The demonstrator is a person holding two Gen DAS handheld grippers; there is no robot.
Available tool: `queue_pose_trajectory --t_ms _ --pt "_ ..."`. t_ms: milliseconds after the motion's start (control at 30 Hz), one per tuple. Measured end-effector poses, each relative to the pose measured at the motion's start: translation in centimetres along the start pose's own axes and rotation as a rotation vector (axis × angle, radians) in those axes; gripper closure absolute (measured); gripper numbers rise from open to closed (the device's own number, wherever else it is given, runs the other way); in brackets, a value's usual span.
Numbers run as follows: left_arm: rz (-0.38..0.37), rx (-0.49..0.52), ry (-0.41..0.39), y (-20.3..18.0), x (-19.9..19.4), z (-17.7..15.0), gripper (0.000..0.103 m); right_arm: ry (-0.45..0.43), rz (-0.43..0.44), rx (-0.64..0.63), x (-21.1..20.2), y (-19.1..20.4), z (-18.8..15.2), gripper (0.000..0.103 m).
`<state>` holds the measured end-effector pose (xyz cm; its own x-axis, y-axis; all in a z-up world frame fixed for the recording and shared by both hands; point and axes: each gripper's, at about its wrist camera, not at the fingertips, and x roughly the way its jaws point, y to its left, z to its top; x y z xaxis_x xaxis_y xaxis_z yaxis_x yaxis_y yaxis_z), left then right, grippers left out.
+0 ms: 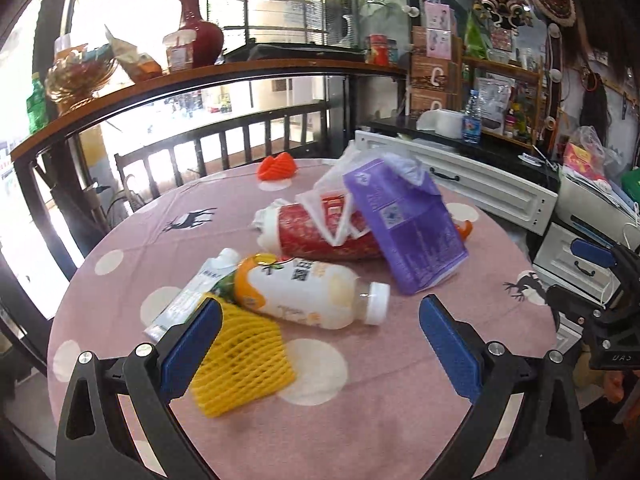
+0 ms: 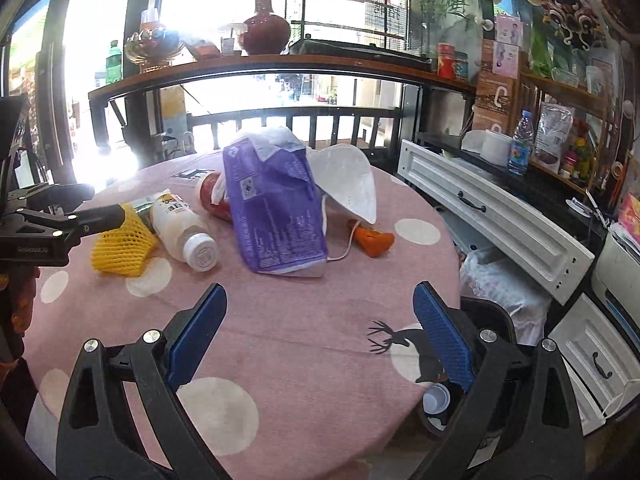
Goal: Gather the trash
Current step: 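Move the right tool back from the bin to the table, then grasp the yellow foam fruit net with the left tool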
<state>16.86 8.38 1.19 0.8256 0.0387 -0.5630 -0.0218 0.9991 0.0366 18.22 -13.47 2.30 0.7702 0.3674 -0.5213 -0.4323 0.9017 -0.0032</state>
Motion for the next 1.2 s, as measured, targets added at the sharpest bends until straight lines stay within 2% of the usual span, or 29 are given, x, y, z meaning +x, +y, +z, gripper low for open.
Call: queue_pose_trajectory --t_ms 167,300,467,567,633,733,833,900,967,1033,1133,1200 --pt "0.060 -0.065 0.020 4.1 0.0 -1.3 0.006 0.018 0.025 -0.001 0.5 1.2 0.0 0.010" --pt "0.074 -0.112 0.048 6.9 0.8 -2.1 0.006 0.029 0.025 -0.009 0.9 1.7 0.1 0.010" --pt "0.031 -0.179 0.129 9.3 3.5 -2.6 0.007 0.039 0.033 -0.019 1.4 2.4 0.2 0.010" --pt "-0.019 -0.226 0.186 10.0 5.0 -2.7 0.013 0.049 0.030 -0.032 1.8 2.8 0.3 0.010" --pt "-0.040 -0.219 0.200 9.6 5.7 -2.6 0.013 0.055 0.036 -0.035 2.0 3.0 0.4 0.010" --pt "-0.025 -0.201 0.243 8.8 6.7 -2.8 0.019 0.063 0.039 -0.050 2.3 3.4 0.6 0.010" --pt "-0.034 -0.210 0.249 8.4 6.7 -3.2 0.024 0.070 0.046 -0.067 2.7 4.0 0.8 0.010" --pt "-0.051 -0.217 0.260 8.3 6.7 -3.5 0.033 0.081 0.065 -0.083 3.1 4.4 1.0 0.010" --pt "-0.081 -0.238 0.286 8.2 7.0 -4.0 0.052 0.090 0.080 -0.104 3.5 5.0 1.2 0.010" --pt "-0.106 -0.261 0.299 8.2 7.2 -4.5 0.065 0.107 0.107 -0.130 4.2 5.8 1.6 0.010" --pt "-0.109 -0.276 0.286 8.4 6.9 -4.8 0.078 0.140 0.152 -0.176 5.4 7.2 2.3 0.010" --pt "-0.129 -0.289 0.278 8.7 6.3 -4.7 0.082 0.154 0.177 -0.197 6.1 7.9 2.9 0.010"
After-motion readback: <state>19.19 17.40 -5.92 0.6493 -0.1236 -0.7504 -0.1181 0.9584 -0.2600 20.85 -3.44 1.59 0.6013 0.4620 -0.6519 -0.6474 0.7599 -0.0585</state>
